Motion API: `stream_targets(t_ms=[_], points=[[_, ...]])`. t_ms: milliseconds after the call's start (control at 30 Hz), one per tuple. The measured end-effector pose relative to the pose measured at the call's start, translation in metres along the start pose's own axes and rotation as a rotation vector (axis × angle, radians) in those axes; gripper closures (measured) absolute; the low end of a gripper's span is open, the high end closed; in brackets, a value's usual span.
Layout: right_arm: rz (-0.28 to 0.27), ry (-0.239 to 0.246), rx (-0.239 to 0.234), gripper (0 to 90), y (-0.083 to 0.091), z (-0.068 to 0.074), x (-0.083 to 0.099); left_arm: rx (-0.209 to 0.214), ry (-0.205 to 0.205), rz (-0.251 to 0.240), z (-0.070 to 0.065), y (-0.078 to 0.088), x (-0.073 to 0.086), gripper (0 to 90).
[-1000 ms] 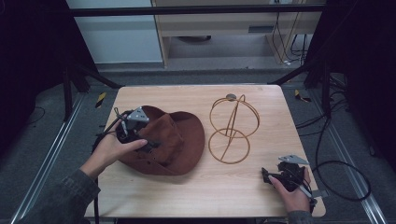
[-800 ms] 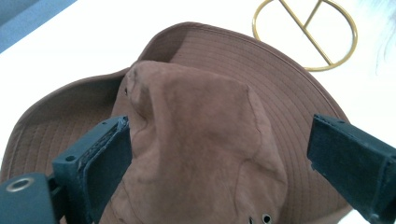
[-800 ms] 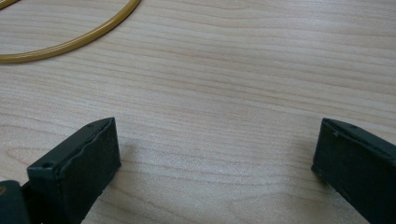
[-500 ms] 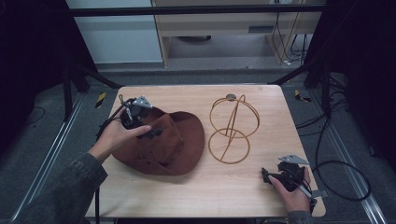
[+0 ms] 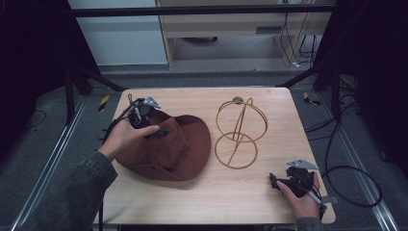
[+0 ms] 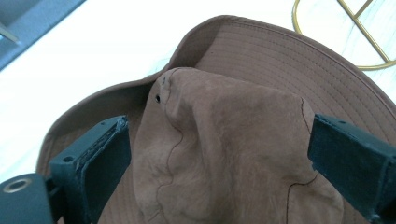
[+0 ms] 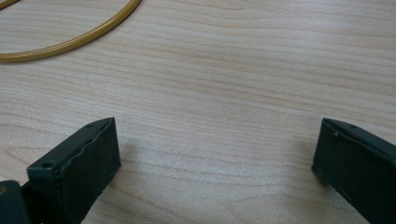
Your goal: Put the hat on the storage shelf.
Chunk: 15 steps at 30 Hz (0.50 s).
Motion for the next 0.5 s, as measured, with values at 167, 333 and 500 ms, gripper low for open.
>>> stream_targets(t_ms=[167,333,500], points=[[0.0,-0.001,0.0,0.8,0.0,0.0,0.0,0.005,0.002,0.011,-0.001,-0.005,-0.002,5.5],[0.0,0.0,0.0,0.8,0.0,0.0,0.0,0.013,-0.005,0.028,-0.004,-0.011,-0.004,5.3],[0.0,0.0,0.0,0.8,0.0,0.0,0.0,0.012,-0.036,0.078,-0.006,-0.017,-0.003,5.3]])
Point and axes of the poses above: each handheld gripper's, and its own axes: y roughly backward along the jaws, x roughly out of its underside, z roughly to its left, the point moved 3 cm from there along -y, roughly forward along the jaws, and after that the axes turned 7 degrees about -z, right-handed, at the moved point
